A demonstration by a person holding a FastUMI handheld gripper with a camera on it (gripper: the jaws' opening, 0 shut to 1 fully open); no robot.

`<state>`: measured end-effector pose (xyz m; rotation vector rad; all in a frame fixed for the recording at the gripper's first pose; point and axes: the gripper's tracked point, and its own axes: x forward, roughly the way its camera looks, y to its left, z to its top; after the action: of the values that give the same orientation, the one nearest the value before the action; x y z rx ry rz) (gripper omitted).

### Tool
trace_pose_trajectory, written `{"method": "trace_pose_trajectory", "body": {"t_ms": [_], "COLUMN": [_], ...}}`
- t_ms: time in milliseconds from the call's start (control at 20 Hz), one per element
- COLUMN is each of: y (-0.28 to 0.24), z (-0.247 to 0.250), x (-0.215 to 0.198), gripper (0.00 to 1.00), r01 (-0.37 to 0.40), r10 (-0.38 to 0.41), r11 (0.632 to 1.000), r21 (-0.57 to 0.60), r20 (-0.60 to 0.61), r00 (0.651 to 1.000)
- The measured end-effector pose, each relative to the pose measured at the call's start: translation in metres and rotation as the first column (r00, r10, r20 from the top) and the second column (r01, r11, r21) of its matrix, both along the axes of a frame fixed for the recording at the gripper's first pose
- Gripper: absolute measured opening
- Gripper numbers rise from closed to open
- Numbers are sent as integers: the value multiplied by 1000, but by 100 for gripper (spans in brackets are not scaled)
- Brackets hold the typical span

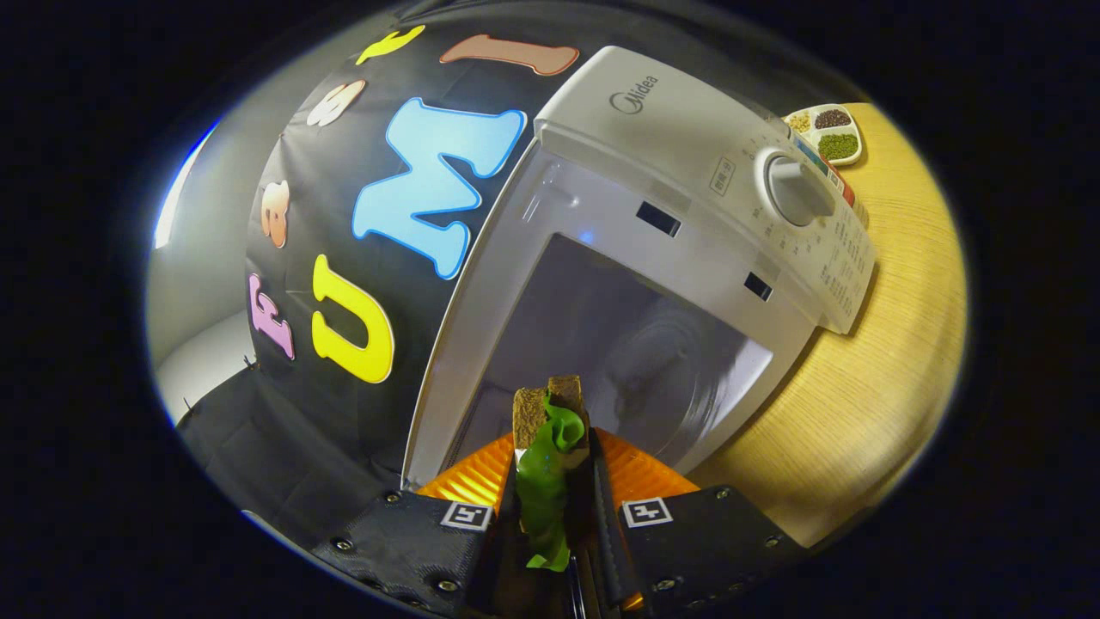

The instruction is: Open the microwave, put the food inside, and close the microwave door.

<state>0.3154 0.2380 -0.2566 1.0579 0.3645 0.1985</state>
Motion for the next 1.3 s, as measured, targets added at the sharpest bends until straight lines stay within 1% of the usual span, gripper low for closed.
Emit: {"method": "trace_pose_trajectory", "body": {"t_ms": [150, 350, 500, 600, 700, 750, 800, 900, 1050, 1100, 1200, 1300], "y": [-2, 9, -3, -7, -11, -14, -17, -30, -49, -50, -53, -53], "z": [-11, -33, -45, -43, -43, -44, -44, -45, -40, -39, -34, -20], "x": [18, 35, 46, 46, 46, 47, 48, 47, 39, 36, 22, 3], "gripper": [40, 40, 40, 41, 46, 51, 59, 97, 97, 97, 97, 97], "r01": [44, 43, 84, 85, 85, 87, 85, 101, 120, 107, 82, 59], "r10": [-44, -43, -89, -92, -96, -98, -99, -124, -153, -138, -123, -88], "r11": [999, 998, 988, 980, 969, 962, 952, 912, 860, 857, 837, 816], "r21": [-23, -54, -132, -180, -231, -260, -294, -398, -496, -505, -540, -574], "r20": [14, -8, -32, -35, -37, -32, -31, -33, -26, -26, -41, -22], "r00": [999, 999, 996, 995, 995, 995, 995, 992, 988, 990, 992, 996]}}
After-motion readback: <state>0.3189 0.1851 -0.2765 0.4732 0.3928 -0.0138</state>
